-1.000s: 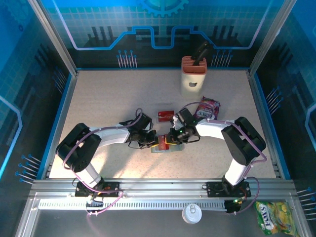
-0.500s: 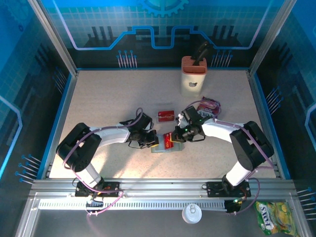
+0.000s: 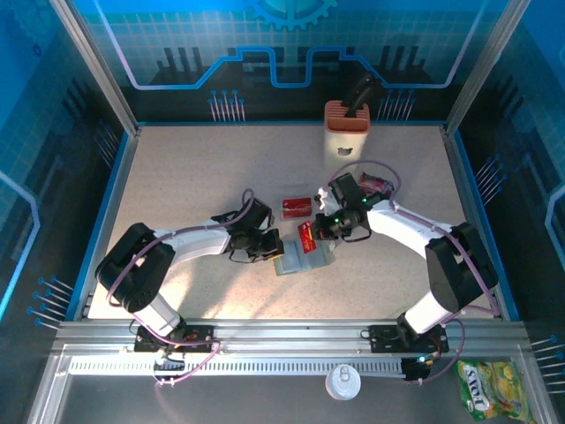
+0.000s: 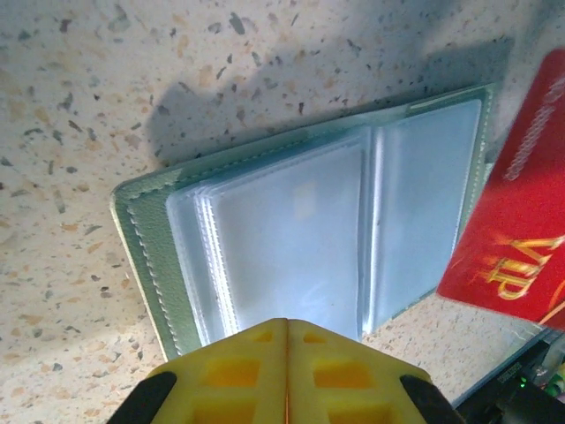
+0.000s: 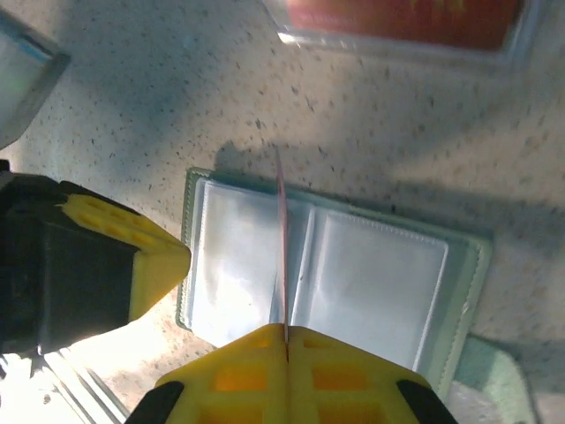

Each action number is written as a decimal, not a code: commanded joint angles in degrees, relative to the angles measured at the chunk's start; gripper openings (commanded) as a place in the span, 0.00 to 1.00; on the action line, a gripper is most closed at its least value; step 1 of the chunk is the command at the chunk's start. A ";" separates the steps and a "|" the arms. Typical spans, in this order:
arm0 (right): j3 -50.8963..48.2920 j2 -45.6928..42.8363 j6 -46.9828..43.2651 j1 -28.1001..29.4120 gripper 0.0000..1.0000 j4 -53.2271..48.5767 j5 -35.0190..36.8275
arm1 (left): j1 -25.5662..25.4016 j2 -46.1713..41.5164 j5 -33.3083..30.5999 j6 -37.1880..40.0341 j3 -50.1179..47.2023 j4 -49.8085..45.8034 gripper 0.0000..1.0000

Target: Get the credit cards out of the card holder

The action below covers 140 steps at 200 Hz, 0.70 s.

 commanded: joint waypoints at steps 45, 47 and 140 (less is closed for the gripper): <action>11.97 3.98 -27.44 1.81 0.00 -9.23 12.02 | -0.38 2.80 1.60 1.08 0.88 0.34 0.07; 12.32 4.24 -27.83 1.83 0.00 -9.44 12.15 | -0.38 2.90 1.55 1.16 0.84 0.23 0.07; 26.92 13.81 -51.15 4.82 0.00 -16.46 17.37 | 0.93 3.46 -3.03 4.69 1.42 -4.28 0.07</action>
